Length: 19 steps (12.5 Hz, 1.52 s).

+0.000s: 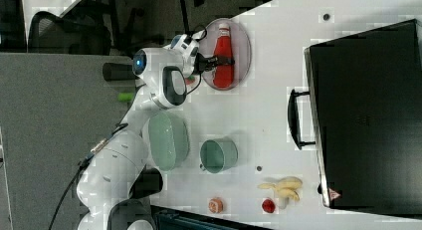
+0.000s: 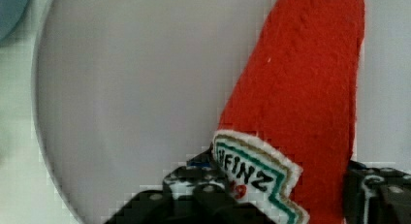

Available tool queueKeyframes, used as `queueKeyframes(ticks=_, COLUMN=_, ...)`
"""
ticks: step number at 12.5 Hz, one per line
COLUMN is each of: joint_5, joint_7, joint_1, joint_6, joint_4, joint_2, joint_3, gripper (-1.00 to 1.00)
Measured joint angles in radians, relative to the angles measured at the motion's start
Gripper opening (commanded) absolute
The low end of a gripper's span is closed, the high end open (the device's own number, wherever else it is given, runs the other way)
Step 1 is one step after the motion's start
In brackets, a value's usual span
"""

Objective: Pick ketchup from plate and place it on table.

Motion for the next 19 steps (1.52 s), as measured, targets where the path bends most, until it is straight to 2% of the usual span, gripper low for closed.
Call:
queueKeyframes(ticks=2, joint_5=-0.001, joint_7=0.000, joint_1=-0.002, joint_6=0.004, joint_4=-0.006, joint_2=-0.012, joint_3=0.002, gripper=0.18)
queueKeyframes(ticks=5, joint_5=-0.002, joint_7=0.021, joint_1=-0.006, joint_6=-0.080, joint_4=-0.020, joint_2=-0.066, joint_3=0.002, gripper=0.18)
queueKeyframes(ticks=8, joint_5=0.029, joint_7=0.031, joint_1=-0.018, joint_6=-0.265, joint_4=-0.049, joint_2=-0.219, joint_3=0.003, gripper=0.18)
queueKeyframes(ticks=11, joint_5=0.047, joint_7=0.032, joint_1=-0.038, joint_6=-0.366, joint_4=-0.057, joint_2=-0.400, joint_3=0.001, gripper=0.18)
queueKeyframes(ticks=13, joint_5=0.047, joint_7=0.032, joint_1=-0.070, joint_6=-0.402, joint_4=-0.099, joint_2=-0.545, joint_3=0.005, gripper=0.18)
queueKeyframes(ticks=16, joint_5=0.070, joint_7=0.038, joint_1=-0.101, joint_6=-0.411, joint_4=-0.223, joint_2=-0.753, joint_3=-0.018, gripper=0.18)
queueKeyframes(ticks=19, joint_5=0.097, joint_7=0.043, joint_1=-0.123, joint_6=-0.404, joint_4=-0.435, joint_2=-0.912, joint_3=-0.045, gripper=0.18)
